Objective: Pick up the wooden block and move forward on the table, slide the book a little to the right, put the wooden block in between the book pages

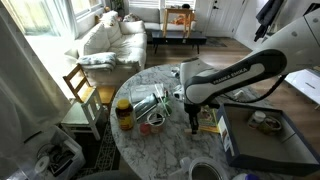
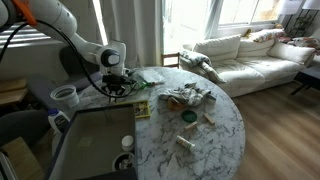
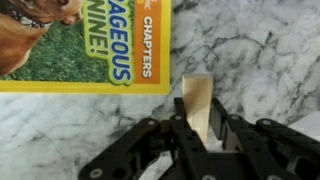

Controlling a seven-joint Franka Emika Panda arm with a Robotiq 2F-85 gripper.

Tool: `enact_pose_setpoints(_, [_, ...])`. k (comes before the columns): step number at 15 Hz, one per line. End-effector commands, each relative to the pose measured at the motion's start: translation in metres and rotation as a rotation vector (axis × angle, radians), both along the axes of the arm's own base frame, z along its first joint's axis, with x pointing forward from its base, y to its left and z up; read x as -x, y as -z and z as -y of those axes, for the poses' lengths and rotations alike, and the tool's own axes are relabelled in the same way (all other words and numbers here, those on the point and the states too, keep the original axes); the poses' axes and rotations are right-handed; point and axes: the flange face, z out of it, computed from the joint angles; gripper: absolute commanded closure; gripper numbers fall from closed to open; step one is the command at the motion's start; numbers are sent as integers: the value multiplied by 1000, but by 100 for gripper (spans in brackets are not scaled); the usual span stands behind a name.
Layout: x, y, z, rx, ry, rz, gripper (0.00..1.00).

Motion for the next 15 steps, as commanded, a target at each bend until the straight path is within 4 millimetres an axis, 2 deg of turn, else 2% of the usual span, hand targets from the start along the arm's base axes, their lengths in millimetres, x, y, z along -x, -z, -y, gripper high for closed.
enact_pose_setpoints(1, [-3,4,2,-42,15,-13,93])
enact_pose_setpoints(15, [-6,5,2,-38,36,6,93])
